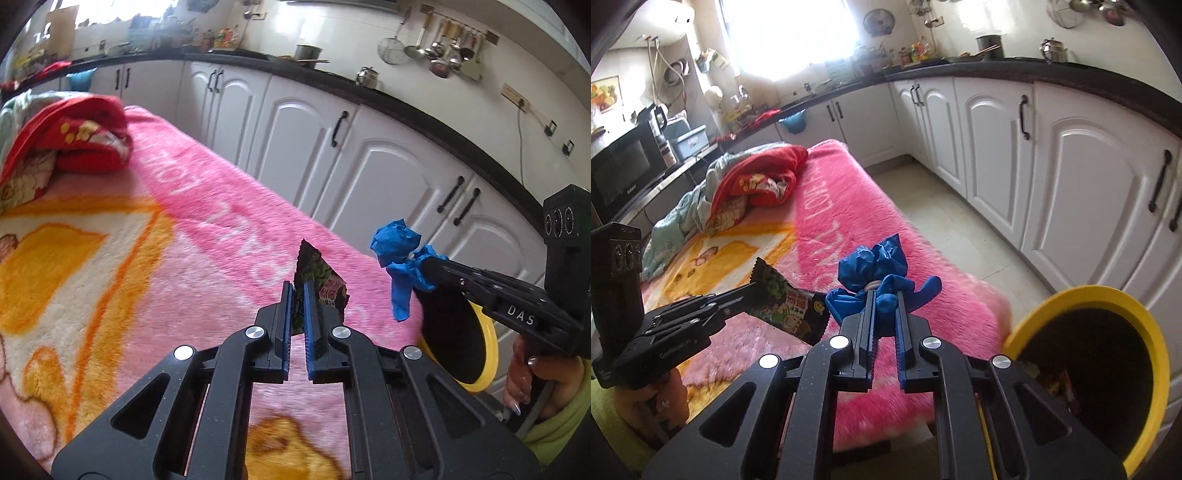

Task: Collect trash
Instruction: 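Carry the blue glove and green wrapper over the yellow bin with both tools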

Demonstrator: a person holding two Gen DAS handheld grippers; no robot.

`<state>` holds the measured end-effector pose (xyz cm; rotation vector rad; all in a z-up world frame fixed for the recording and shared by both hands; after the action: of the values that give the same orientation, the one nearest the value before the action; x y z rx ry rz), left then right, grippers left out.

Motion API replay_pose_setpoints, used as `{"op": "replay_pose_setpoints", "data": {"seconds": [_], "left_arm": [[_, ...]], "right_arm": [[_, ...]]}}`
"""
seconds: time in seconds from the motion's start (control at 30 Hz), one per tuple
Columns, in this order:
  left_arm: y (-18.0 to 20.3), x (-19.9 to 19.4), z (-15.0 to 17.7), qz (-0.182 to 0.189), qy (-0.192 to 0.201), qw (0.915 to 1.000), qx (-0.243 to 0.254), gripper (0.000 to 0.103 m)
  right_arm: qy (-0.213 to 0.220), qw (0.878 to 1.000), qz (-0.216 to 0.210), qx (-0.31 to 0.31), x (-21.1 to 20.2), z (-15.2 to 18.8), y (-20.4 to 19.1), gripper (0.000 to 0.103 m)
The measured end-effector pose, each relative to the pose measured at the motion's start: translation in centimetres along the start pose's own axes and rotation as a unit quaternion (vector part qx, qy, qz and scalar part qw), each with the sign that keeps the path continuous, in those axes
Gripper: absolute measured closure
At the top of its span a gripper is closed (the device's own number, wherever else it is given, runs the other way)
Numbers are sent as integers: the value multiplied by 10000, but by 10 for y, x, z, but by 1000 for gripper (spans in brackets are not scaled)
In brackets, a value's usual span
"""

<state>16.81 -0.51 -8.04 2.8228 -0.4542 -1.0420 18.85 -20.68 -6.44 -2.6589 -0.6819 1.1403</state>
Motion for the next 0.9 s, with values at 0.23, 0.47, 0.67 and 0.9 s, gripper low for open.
{"op": "replay_pose_setpoints", "data": {"seconds": [0.23,0.47,0.67,0.9], "left_arm": [[30,-7,-6,139,124,9995,235,101],[53,-9,-11,254,209,9988,373,101],[76,-8,-16,378,260,9977,504,101],[101,0,-22,519,253,9963,639,101]], "right_arm": [[247,9992,40,299,-39,8,24,94],[464,9977,158,464,-64,11,39,94],[685,9954,295,609,-88,16,54,94],[847,9923,523,738,-109,26,74,94]]}}
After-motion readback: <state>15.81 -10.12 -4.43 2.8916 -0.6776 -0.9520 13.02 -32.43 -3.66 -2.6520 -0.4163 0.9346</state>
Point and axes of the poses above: each gripper's, at about its wrist camera, not at the fingertips, and x roughly the way its jaws point, y to its right, z to its underside, the point moved 2 cm from there along x, roughly the way its jaws point, and after that the axes turned 7 degrees about x, right-handed, at the moved point
